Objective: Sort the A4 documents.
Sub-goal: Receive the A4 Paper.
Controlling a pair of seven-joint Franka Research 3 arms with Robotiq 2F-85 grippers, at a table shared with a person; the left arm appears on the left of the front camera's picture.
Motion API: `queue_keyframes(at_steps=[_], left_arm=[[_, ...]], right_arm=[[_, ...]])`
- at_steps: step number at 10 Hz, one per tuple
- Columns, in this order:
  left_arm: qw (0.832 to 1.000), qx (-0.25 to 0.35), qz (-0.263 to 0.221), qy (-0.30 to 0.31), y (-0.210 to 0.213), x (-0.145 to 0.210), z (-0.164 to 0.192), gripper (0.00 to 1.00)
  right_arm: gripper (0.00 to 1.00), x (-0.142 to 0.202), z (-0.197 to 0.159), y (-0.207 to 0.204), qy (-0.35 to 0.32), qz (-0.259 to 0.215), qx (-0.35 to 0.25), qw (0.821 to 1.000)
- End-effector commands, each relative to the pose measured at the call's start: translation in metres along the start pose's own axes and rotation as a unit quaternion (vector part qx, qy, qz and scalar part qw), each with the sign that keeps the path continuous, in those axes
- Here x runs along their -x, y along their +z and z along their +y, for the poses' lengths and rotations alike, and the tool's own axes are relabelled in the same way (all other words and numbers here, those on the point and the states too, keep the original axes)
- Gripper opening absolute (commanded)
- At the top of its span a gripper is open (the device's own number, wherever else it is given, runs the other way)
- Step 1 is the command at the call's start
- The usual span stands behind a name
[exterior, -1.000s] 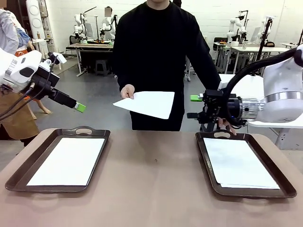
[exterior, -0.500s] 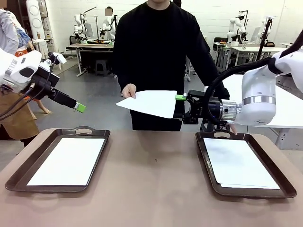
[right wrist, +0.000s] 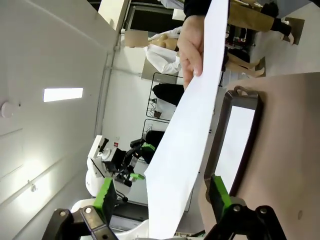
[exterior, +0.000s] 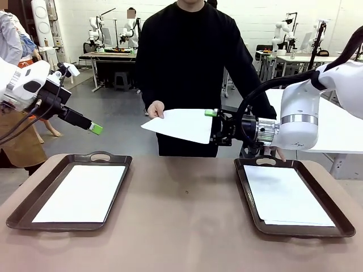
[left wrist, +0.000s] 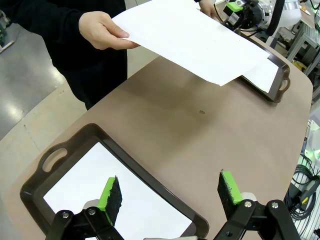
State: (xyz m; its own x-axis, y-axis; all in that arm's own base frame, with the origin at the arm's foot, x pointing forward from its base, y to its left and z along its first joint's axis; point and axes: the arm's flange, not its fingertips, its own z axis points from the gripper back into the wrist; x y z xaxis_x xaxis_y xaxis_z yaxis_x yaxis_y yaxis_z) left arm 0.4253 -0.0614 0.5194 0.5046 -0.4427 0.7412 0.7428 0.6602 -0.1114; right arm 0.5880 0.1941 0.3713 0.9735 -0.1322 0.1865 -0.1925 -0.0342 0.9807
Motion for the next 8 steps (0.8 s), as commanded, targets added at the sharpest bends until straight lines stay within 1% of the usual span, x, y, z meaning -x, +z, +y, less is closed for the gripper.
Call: queue_keyframes(at_steps=[1, 2, 3, 4, 5, 6, 7, 8], left_arm=[[1.0, 0.003, 0.0, -0.008, -0.001, 0.002, 0.0, 1.0], [1.0, 0.003, 0.0, -0.008, -0.001, 0.002, 0.0, 1.0], [1.0, 0.003, 0.0, -0.008, -0.001, 0.002, 0.0, 1.0], [1.0, 0.003, 0.0, -0.008, -0.001, 0.002, 0.0, 1.0], [1.0, 0.003, 0.0, -0.008, -0.001, 0.002, 0.0, 1.0], [1.0, 0.003, 0.0, -0.008, -0.001, 0.002, 0.0, 1.0], [1.0, 0.003, 0.0, -0.008, -0.001, 0.002, 0.0, 1.0], [1.0, 0.003, 0.0, -0.008, -0.001, 0.002, 0.0, 1.0]], right_arm=[[0.86, -0.006, -0.007, -0.015, -0.013, -0.009, -0.006, 1.0], [0.8, -0.005, -0.01, -0.017, -0.024, -0.003, -0.008, 1.0], [0.68, -0.005, -0.014, -0.018, -0.029, -0.001, -0.009, 1.0], [0.61, -0.005, -0.016, -0.019, -0.032, 0.0, -0.01, 0.999], [0.5, -0.006, -0.017, -0.02, -0.034, 0.003, -0.013, 0.999], [0.42, -0.006, -0.018, -0.021, -0.035, 0.004, -0.014, 0.999], [0.31, -0.006, -0.019, -0.021, -0.037, 0.004, -0.016, 0.999], [0.24, -0.005, -0.019, -0.02, -0.037, 0.005, -0.017, 0.999]])
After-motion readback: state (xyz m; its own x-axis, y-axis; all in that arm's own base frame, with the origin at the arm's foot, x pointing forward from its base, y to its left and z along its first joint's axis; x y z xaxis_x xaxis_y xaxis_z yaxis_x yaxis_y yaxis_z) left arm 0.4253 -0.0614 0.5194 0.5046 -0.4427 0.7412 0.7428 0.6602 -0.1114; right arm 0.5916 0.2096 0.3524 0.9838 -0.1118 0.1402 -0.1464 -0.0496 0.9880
